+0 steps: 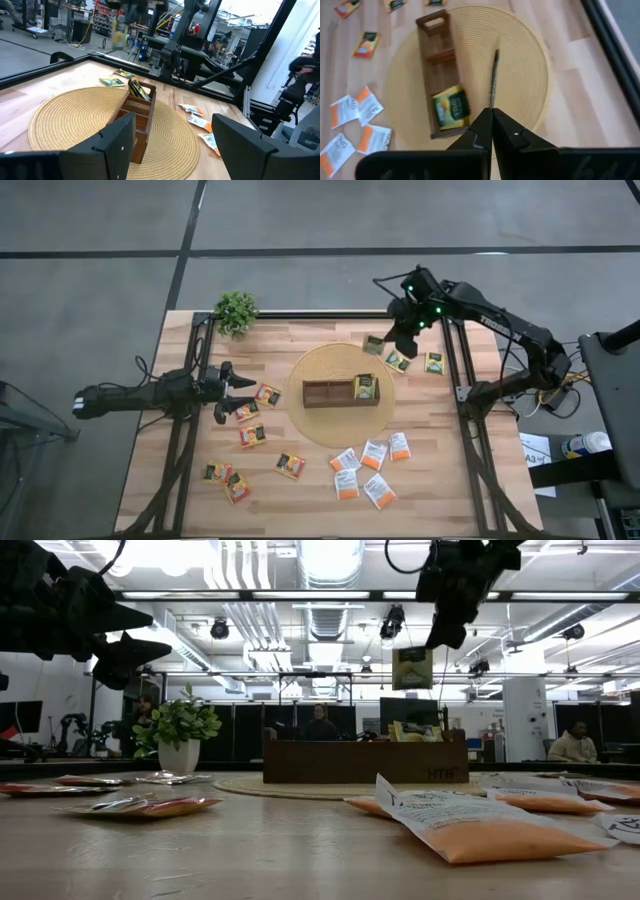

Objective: Pick & Place Tea
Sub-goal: Put the yellow tea bag into the right section of the wooden organizer

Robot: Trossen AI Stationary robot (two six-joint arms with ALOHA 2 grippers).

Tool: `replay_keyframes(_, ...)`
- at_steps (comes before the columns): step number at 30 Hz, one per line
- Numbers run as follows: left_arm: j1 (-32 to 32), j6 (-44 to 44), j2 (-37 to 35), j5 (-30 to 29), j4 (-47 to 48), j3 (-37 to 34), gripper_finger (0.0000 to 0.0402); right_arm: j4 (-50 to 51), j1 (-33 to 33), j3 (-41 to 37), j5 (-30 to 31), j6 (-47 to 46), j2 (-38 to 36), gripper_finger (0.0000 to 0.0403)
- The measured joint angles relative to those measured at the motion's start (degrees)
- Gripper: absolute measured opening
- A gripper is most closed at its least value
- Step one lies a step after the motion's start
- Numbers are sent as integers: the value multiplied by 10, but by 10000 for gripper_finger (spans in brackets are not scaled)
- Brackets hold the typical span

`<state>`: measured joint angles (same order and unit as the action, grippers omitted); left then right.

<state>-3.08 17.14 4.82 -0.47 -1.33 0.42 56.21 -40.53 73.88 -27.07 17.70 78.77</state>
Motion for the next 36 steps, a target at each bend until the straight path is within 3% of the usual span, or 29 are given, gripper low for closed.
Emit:
replay_keyframes(11,0,0,0,0,0,0,257,-23,115,-51,9,-50,-3,8)
replay_keyframes(17,0,0,0,0,0,0,257,-108,167,-113,26,-87,-4,8)
replay_keyframes(23,0,0,0,0,0,0,257,-169,190,-169,92,-118,-4,8)
replay_keyframes(36,0,0,0,0,0,0,257,-226,207,-255,97,-148,-4,8)
